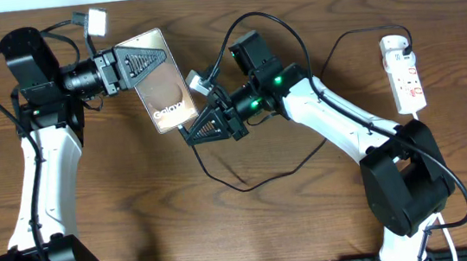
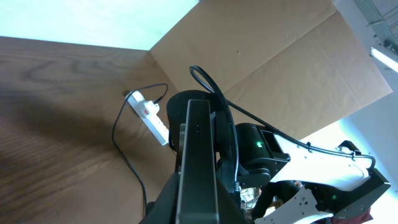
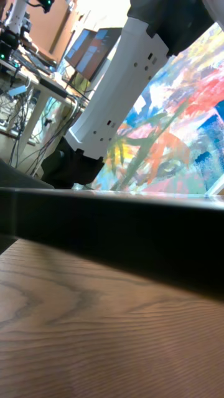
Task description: Plug charger to phone and switch on socket
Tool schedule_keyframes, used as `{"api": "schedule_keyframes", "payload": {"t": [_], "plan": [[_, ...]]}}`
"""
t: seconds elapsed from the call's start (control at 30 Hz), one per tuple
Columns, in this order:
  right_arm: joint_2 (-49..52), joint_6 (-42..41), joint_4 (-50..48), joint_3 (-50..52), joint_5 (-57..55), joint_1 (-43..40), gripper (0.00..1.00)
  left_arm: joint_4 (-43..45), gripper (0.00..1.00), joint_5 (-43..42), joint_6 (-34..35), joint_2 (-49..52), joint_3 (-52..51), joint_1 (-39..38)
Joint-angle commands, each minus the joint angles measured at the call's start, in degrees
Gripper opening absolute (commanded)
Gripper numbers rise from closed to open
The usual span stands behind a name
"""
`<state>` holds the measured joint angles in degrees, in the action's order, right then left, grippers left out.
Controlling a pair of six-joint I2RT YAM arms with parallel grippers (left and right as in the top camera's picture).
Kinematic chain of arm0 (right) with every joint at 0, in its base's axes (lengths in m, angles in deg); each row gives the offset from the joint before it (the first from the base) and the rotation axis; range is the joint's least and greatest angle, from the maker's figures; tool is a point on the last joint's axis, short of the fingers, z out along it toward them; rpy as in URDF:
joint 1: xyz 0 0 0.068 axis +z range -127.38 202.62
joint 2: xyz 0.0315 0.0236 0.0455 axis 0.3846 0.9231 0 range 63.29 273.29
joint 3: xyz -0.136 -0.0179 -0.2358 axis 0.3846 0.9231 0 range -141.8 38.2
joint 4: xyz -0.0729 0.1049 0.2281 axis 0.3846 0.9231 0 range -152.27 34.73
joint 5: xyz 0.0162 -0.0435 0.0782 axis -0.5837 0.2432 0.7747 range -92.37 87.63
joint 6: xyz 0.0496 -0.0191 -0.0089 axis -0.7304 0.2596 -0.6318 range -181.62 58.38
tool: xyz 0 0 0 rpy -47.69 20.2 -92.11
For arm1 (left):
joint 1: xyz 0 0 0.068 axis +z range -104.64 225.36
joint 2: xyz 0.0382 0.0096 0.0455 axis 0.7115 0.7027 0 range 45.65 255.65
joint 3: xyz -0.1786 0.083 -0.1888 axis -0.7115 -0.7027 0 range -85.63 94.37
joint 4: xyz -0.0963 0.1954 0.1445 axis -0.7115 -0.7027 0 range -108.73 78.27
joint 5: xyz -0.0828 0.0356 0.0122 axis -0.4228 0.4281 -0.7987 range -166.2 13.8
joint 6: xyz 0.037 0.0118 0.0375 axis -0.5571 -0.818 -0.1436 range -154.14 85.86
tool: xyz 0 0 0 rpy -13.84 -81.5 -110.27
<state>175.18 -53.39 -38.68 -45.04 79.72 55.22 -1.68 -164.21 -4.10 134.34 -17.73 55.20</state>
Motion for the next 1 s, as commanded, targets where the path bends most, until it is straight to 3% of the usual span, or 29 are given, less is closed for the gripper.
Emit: {"api": "schedule_keyframes", "payload": {"t": [0.0,0.73,0.97], "plan": [[-0.9,1.3,0.2,-0.5,0.6,-0.7,0.01,0.8,0.07,-1.2,0.7,-0.3,0.6,-0.2],[-0.9,1.0,-1.3,-0.5,1.1,-0.7,0.01,0.8,0.07,-1.7,0.2,-0.3,0.6,-0.7],[-0.9,-3.0,-5.9,-0.5,2.4,-0.9,0.01,0.7,0.07,-2.0,-1.5,-0.3,0.6,-0.7]]}}
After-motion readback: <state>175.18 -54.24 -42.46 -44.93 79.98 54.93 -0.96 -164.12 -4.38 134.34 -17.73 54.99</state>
